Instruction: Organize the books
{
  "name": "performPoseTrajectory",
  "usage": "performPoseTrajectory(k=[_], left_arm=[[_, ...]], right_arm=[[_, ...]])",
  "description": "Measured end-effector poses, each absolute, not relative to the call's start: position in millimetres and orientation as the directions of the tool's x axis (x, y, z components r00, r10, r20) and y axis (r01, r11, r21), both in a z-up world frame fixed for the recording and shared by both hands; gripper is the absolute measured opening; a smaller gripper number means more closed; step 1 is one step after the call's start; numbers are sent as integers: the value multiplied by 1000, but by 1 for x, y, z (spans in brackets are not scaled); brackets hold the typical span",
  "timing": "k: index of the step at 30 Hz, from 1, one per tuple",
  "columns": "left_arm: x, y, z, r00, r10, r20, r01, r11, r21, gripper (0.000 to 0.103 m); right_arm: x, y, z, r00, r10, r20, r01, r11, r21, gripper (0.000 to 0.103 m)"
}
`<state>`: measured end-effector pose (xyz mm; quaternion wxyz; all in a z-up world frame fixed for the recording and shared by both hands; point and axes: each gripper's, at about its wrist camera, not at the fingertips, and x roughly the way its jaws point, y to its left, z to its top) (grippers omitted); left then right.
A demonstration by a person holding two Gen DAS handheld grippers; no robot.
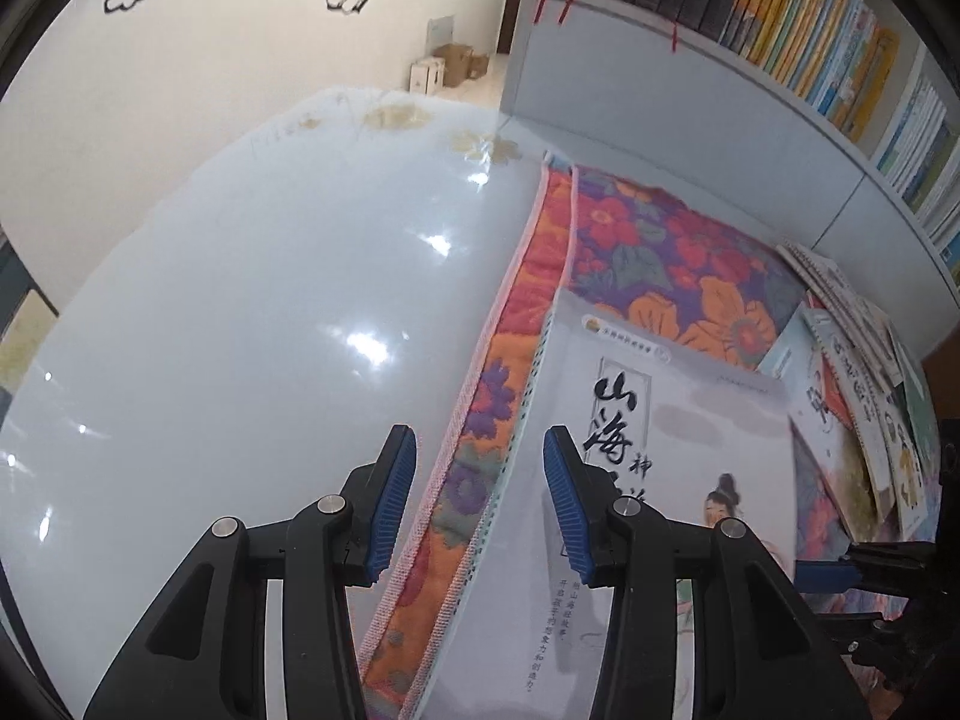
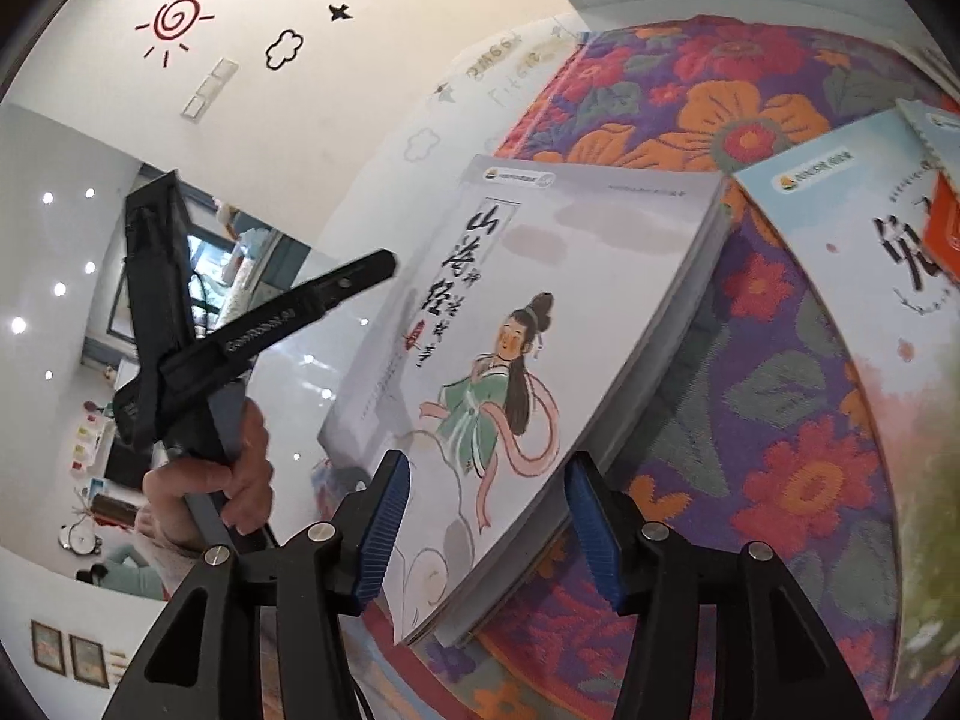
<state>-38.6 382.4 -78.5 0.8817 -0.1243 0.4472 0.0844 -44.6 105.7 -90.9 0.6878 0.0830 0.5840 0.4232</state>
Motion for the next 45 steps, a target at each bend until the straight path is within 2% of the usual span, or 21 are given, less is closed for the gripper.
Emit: performPoseTrajectory(k=[4,9,13,17,20,26,29,33,39,45], left_arm=[[-46,384,-70,611,10,-792,-262,946,-190,42],[-55,375,-53,662,-84,-744,-183,945,-270,43],[-61,363,-54,649,-118,-752,-176,938,-300,43],[-79,338,-51,641,-145,-754,-134,946,-296,43],[-93,324,-43,649,-159,-744,-116,946,-303,43],[-112,278,-18,667,-124,-735,-66,972,-224,44],[-113,242,-13,664,-167,-729,-7,973,-230,45],[-103,194,-17,645,-178,-743,32,978,-206,45],[-78,129,-28,626,-240,-742,67,965,-255,45],[-52,64,-32,594,-254,-763,149,967,-206,45]], right_arm=[[-49,83,-91,-48,668,-743,-457,647,611,52],[-70,19,-61,48,704,-708,-418,658,626,52],[-78,-23,-36,158,705,-691,-366,692,622,53],[-87,-42,-20,225,693,-685,-349,714,608,55],[-97,-46,-19,244,670,-701,-345,735,583,66],[-117,-92,-13,305,670,-676,-318,741,591,66],[-123,-119,-7,349,638,-686,-310,770,558,66],[-128,-158,-8,388,619,-682,-289,785,548,66],[-128,-223,-25,427,597,-679,-206,795,570,66],[-118,-283,-39,488,556,-673,-101,802,589,66]])
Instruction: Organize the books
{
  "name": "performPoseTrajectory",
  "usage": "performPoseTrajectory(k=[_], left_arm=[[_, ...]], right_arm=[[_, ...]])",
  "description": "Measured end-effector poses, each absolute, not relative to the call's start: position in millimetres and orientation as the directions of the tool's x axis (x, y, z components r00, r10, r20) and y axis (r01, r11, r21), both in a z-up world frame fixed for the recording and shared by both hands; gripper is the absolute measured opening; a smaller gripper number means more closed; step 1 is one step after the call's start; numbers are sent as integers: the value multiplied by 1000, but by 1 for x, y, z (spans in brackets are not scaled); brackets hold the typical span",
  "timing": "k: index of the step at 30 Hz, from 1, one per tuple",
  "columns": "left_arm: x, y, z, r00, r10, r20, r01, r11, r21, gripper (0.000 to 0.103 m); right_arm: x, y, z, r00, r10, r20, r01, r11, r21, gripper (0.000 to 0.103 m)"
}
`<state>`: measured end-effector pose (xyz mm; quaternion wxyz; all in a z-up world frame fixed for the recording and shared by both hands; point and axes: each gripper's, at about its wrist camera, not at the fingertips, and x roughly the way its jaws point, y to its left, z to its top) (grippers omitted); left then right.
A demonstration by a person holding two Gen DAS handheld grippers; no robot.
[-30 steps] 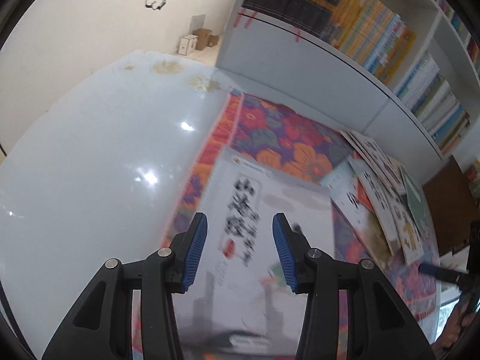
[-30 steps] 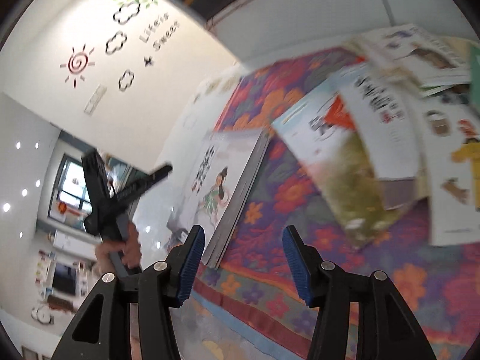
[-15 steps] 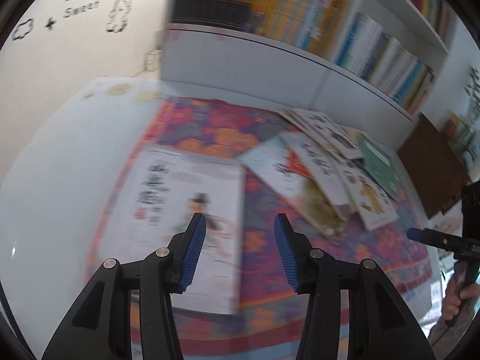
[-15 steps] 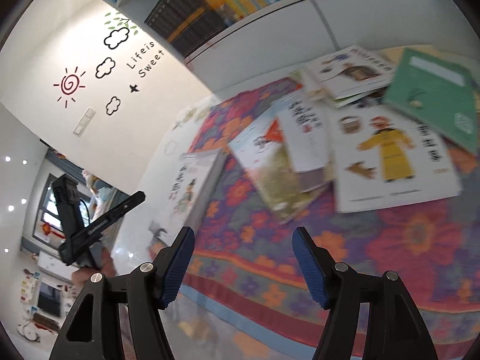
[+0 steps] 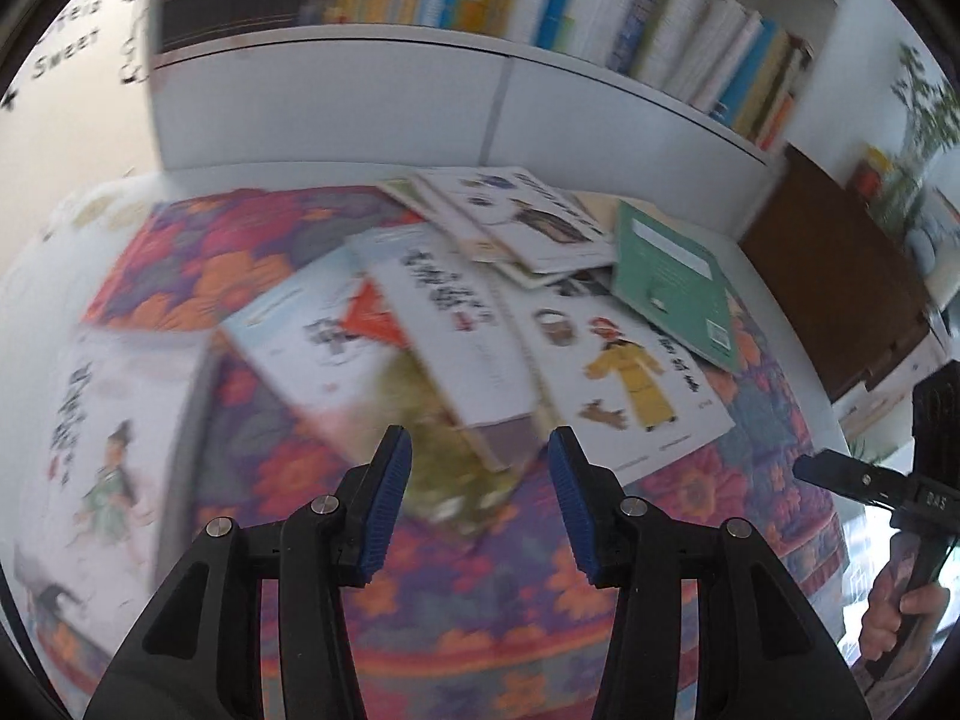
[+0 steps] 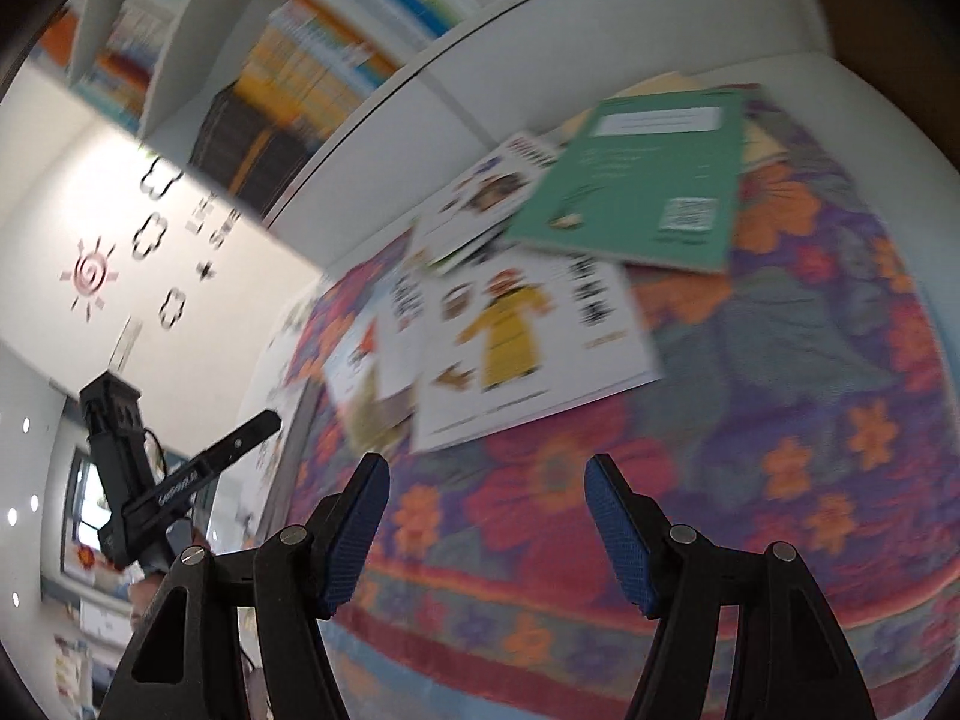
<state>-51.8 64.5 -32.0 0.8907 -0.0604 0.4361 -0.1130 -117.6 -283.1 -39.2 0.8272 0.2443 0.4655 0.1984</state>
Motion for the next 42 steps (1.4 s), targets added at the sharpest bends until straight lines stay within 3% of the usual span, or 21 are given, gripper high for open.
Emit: performPoseTrajectory(k=[11,19,22,25,30,33,35,42], left_arm=[[-14,2,-58,544,-307,-781,196,951,-237,45],[-9,54,-100,537,-225,-813,88,973,-212,45],[-3,78,-111,531,-247,-811,50,964,-262,45],[-3,85,-108,538,-233,-810,36,966,-254,45],[-7,85,-107,528,-278,-802,58,954,-293,45],[-7,82,-106,519,-290,-804,74,952,-296,45],[-6,83,-107,513,-298,-805,75,950,-304,45],[-4,88,-109,510,-297,-808,67,950,-306,45]], right_arm=[[-57,-335,-54,504,511,-697,21,799,601,66],[-14,-282,-49,478,597,-645,-59,754,654,66],[4,-248,-52,466,604,-647,-86,758,646,66],[27,-222,-66,433,680,-592,-56,675,735,66],[68,-198,-88,459,700,-547,36,600,799,54],[82,-194,-101,455,681,-574,85,608,789,49],[88,-197,-108,480,669,-567,106,597,795,39],[90,-210,-101,525,658,-540,115,574,811,37]])
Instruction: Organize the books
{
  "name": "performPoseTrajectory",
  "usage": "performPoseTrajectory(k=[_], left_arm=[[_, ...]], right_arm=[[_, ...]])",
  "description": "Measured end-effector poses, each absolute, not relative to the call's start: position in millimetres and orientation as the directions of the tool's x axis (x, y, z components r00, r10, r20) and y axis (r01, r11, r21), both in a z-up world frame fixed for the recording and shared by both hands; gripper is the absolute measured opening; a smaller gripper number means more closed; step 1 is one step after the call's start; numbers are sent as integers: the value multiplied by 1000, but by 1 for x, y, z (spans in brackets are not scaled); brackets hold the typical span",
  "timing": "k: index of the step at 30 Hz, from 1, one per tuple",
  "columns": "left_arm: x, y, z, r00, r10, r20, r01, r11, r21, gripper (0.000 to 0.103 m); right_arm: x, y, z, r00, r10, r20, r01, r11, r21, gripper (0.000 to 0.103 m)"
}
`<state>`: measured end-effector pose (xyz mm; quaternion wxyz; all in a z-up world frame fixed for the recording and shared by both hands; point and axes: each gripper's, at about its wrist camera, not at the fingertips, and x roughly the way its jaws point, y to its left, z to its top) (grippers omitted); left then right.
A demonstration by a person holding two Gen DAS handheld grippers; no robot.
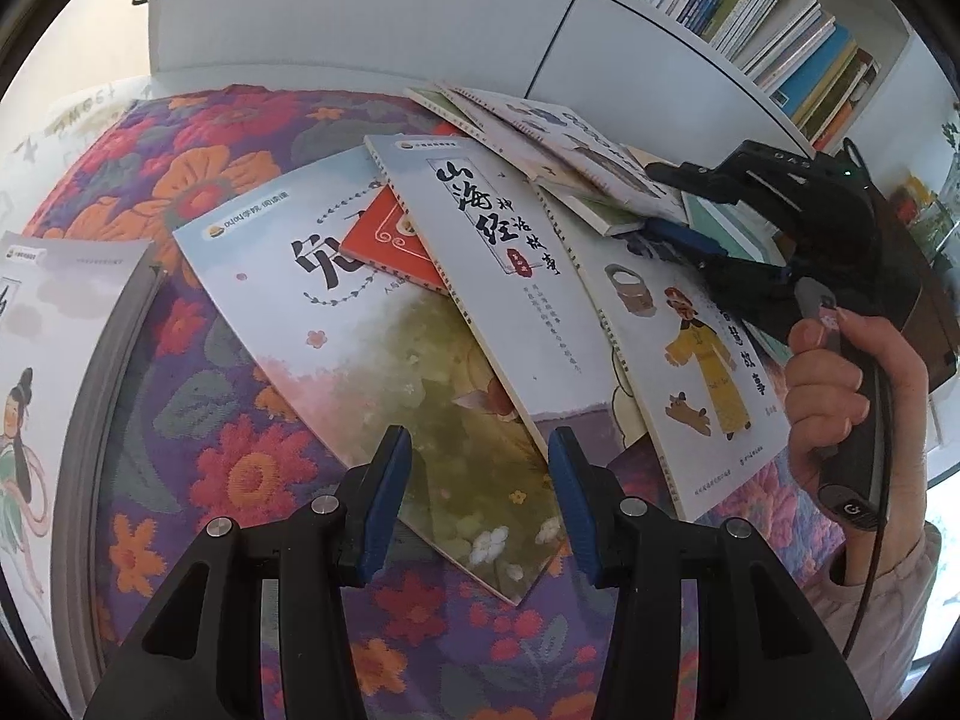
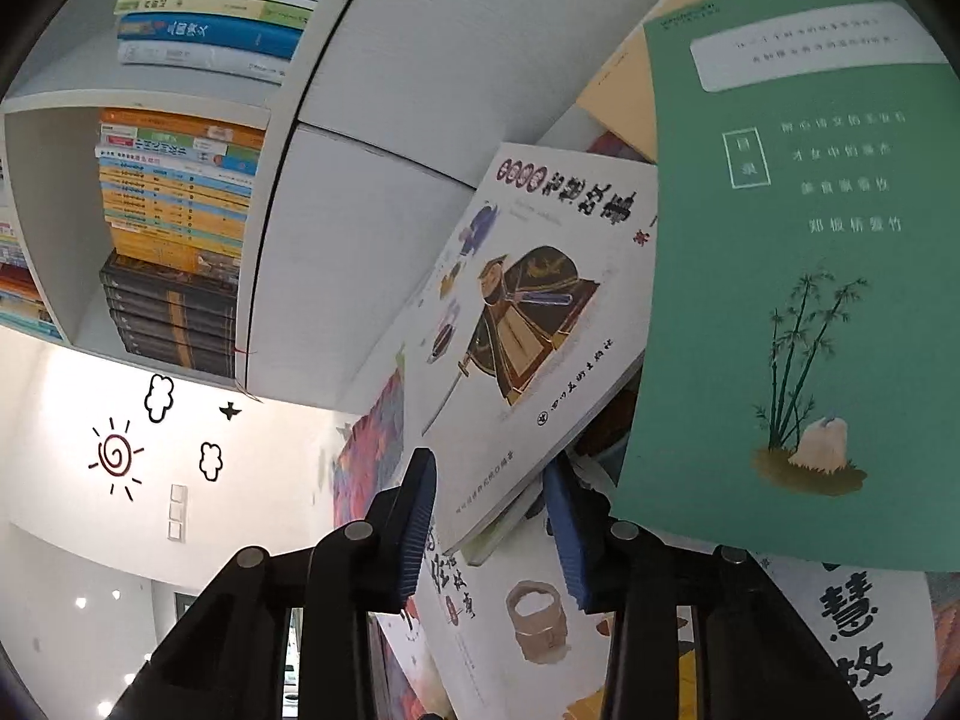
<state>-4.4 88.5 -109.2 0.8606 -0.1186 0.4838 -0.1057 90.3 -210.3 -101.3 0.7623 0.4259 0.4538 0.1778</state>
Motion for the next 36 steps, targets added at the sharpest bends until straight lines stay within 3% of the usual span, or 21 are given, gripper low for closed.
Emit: performPoseTrajectory(k=[7,17,20,24,36], left_arm=[[-5,87,-109,514,-276,-812,65,957,-283,45],[-5,86,-107,521,-246,-817,61,966,-252,49],[-5,88,-107,524,-226,-821,45,970,-238,49],[-5,94,-105,526,-220,-822,28,970,-242,49],[-19,114,-74,587,-213,-781,17,968,-252,49]], right_arm=[[87,-209,-88,572,659,-489,63,559,827,37],[104,-197,-113,602,643,-474,109,522,846,21],[96,-192,-103,612,601,-514,96,589,802,21],[76,-172,-83,638,480,-603,30,767,641,21],[-40,-144,-58,604,508,-614,-89,809,581,20]])
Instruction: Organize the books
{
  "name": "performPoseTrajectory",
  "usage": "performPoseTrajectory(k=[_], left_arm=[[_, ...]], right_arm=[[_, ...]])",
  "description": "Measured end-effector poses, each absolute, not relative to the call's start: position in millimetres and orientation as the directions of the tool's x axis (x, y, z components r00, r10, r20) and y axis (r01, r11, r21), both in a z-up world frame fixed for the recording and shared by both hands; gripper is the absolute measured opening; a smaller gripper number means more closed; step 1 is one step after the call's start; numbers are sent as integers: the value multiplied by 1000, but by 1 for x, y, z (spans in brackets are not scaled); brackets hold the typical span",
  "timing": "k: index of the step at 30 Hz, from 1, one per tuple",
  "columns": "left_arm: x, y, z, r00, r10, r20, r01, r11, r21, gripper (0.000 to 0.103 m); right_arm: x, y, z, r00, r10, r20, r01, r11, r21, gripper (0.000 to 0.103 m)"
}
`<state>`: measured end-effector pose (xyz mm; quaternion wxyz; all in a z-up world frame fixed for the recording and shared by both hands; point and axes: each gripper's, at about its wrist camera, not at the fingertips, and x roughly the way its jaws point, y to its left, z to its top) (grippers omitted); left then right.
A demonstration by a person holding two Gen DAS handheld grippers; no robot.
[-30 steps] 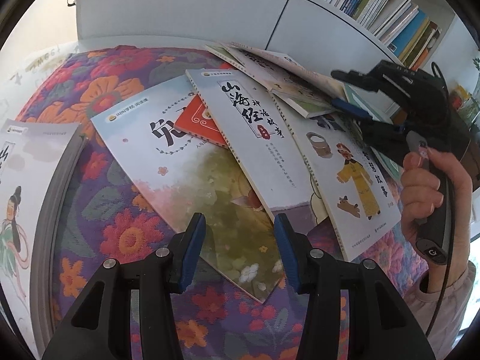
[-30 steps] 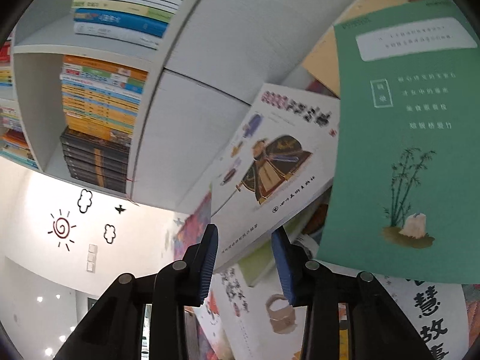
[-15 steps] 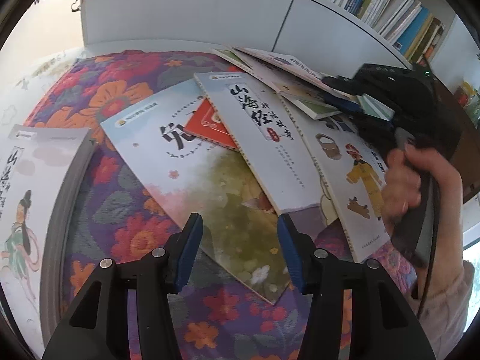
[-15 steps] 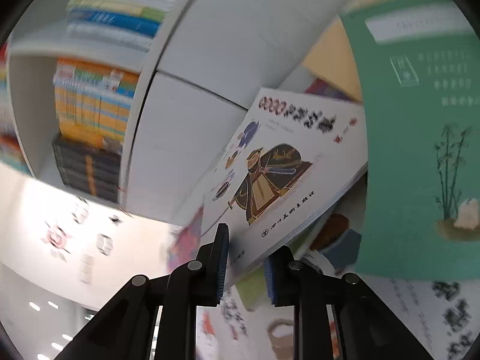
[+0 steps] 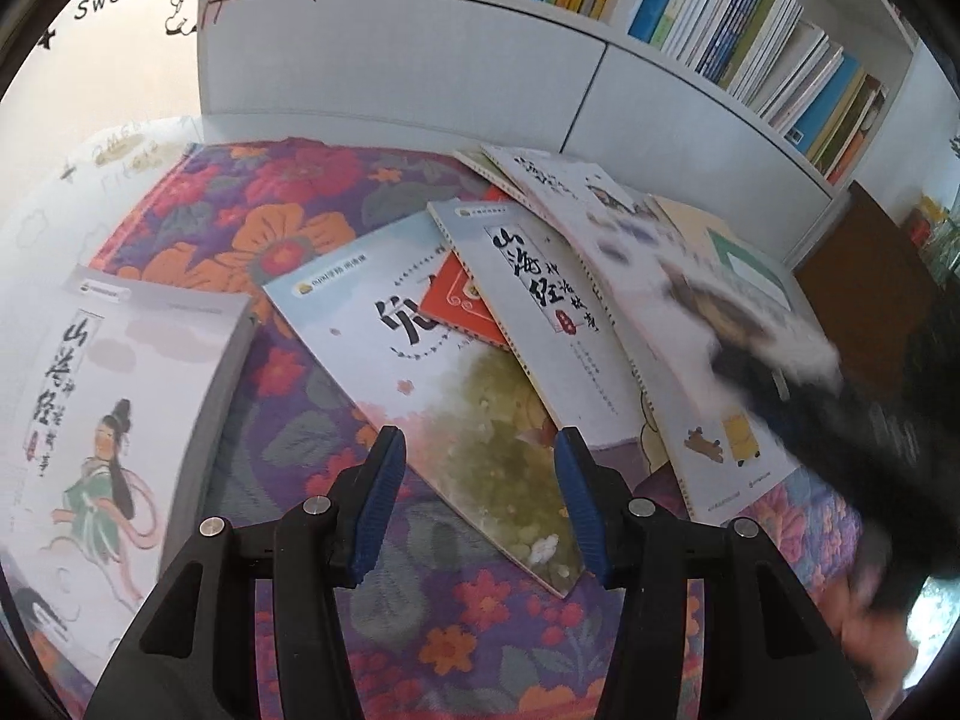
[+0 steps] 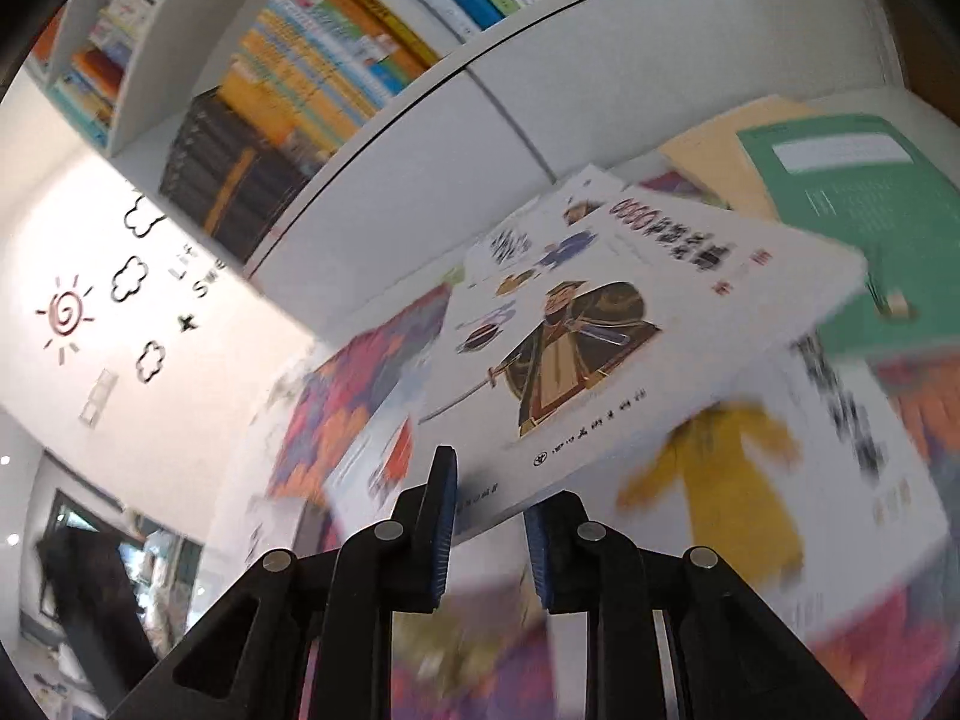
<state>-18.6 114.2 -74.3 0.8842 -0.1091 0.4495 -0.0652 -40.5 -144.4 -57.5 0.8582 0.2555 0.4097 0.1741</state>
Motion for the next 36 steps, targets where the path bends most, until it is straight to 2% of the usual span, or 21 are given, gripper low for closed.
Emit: performPoseTrajectory(k=[9,12,14,16,21,24,30,33,36], left_arm=[[-47,107,-73,588,-209,-782,39,972,-231,50],[-65,100,-79,570,-233,-788,71,969,-235,50],[-74,96,-80,568,-222,-792,79,973,-217,50],[-83,92,-81,566,-216,-795,88,975,-202,50],[-96,75,-86,542,-231,-808,113,973,-202,50],[-94,61,-86,539,-228,-811,130,974,-187,50],[-84,31,-92,542,-190,-819,159,980,-122,50],[-77,24,-103,531,-192,-825,179,977,-112,50],[-75,24,-110,537,-209,-818,195,973,-121,52]], right_arm=[[-165,-155,-65,567,524,-636,-95,808,581,21],[-185,-151,-76,511,529,-678,-94,818,567,29],[-189,-147,-90,437,530,-727,-61,824,564,43],[-194,-146,-99,371,563,-738,-48,806,590,51],[-225,-152,-90,343,618,-707,-91,771,630,54],[-248,-164,-80,390,619,-682,-127,769,626,54],[-213,-202,-54,582,393,-712,-127,909,398,54],[-172,-212,-54,610,291,-737,-105,952,289,54],[-141,-225,-65,591,264,-762,-84,960,268,54]])
